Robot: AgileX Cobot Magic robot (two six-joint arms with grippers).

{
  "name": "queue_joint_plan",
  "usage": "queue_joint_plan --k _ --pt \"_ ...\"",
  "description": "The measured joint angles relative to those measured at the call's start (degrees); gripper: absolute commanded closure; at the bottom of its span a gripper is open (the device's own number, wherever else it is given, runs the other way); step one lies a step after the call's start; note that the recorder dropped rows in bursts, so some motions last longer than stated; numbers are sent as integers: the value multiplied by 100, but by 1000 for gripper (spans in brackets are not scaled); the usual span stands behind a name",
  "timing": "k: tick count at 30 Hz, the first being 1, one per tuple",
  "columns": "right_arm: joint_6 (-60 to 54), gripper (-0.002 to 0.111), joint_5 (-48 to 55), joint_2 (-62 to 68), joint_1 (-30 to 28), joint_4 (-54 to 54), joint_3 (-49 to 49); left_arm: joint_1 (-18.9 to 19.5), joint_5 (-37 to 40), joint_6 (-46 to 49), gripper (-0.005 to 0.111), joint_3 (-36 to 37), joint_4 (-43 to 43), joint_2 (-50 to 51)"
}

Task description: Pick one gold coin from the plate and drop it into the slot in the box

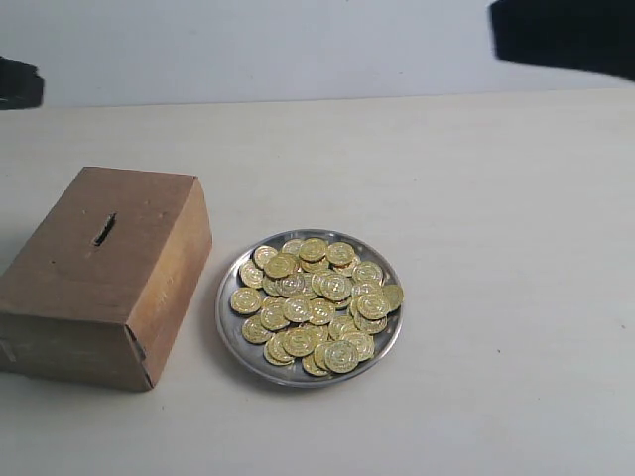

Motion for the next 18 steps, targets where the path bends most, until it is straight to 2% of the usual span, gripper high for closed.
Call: queue_joint_plan --k 4,7,11,12,16,18 --pt "-10 108 -190 -965 0 108 520 0 -797 380 107 993 -484 -1471" --pt "-10 108 -693 -1561 0 413 1166 0 -1080 472 107 1636 -816 -2502" --pt "-231 108 -1529 -2218 0 944 2030 0 -1149 494 107 2337 -1093 -3448" --pt "-513 108 -1908 -2481 0 1203 2493 0 -1163 529 107 2663 -1151 -3824" --pt "-942 108 -2376 -2843 0 1499 3195 0 -1176 617 107 3156 -1459 -4370" --pt "-1302 108 -2753 -3131 0 1670 3712 0 -1204 983 107 3614 -2082 -4852"
